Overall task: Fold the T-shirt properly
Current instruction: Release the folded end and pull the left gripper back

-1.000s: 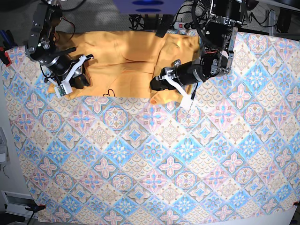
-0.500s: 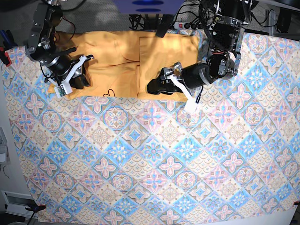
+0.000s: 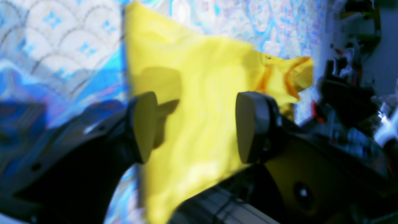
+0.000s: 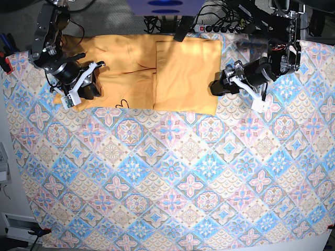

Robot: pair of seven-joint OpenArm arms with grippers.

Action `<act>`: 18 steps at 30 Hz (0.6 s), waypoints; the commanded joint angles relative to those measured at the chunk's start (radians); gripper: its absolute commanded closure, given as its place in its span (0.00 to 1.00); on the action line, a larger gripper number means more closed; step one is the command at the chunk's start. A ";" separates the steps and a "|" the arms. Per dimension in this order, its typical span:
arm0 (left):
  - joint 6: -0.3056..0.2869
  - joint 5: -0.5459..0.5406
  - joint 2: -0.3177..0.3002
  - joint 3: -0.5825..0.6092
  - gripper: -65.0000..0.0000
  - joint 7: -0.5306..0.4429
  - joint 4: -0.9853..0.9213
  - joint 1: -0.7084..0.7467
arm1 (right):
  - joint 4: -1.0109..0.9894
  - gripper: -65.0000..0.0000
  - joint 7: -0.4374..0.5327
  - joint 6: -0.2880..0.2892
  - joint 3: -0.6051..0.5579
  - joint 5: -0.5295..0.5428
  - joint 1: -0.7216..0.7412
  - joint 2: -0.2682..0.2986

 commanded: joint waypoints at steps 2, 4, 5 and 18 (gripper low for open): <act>-0.012 -0.023 0.012 0.010 0.40 -0.008 -0.020 -0.006 | 0.019 0.76 0.021 0.003 0.003 0.017 0.006 0.010; -0.012 -0.023 0.016 0.013 0.40 -0.008 -0.034 -0.006 | 0.019 0.76 0.021 0.003 0.008 0.017 0.006 0.010; -0.012 -0.023 0.016 0.021 0.40 -0.009 -0.039 -0.006 | 0.019 0.76 0.021 0.003 0.008 0.017 0.006 0.010; -0.013 0.102 0.070 0.099 0.40 -0.011 -0.188 -0.069 | 0.020 0.76 0.021 0.003 0.015 0.017 0.001 0.010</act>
